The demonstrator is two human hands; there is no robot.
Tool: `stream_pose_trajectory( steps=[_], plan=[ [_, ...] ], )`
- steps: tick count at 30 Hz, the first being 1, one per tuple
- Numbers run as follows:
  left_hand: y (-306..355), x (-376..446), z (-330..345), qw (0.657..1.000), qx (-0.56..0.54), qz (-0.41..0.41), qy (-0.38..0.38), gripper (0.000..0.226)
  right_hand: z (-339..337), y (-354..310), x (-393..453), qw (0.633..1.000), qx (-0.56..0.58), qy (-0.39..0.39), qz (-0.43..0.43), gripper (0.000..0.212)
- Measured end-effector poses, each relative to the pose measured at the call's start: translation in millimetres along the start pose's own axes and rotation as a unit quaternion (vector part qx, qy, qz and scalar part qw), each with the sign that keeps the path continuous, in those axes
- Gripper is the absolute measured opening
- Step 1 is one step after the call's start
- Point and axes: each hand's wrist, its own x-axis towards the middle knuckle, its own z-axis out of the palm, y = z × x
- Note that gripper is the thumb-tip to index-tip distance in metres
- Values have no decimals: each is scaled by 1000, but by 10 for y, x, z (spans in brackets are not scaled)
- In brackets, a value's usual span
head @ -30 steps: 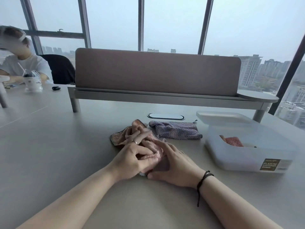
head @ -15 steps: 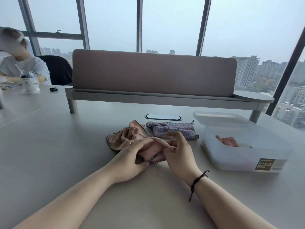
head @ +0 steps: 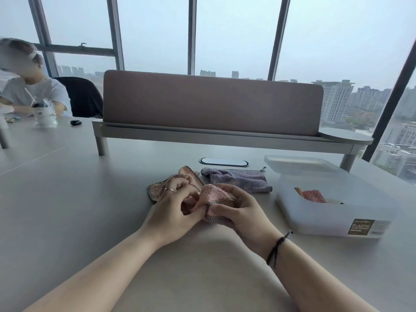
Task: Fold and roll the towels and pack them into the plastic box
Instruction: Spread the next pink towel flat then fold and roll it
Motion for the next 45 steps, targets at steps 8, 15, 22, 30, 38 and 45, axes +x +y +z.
stream_pose_trajectory(
  steps=[8, 15, 22, 30, 38, 45],
  plan=[
    [95, -35, -6, 1000, 6, 12, -25, 43, 49, 18, 16, 995, -92, 4, -36, 19],
    [109, 4, -34, 994, 17, 4, 110, 19, -4, -127, 79, 983, -78, 89, -138, 25],
    [-99, 91, -242, 985, 27, -102, 135, 19, -334, -268, 51, 977, -44, 130, -162, 22],
    [125, -20, -348, 669, -648, -140, -336, 15, -646, -438, -324, 961, 194, -195, 13, 43],
    [-91, -71, -483, 731, -568, -189, -327, 36, -711, -370, -238, 991, 73, -103, 50, 51],
    [-304, 44, -280, 978, -90, -125, -138, 17, -718, 45, 17, 951, -258, 169, 23, 19]
  ],
)
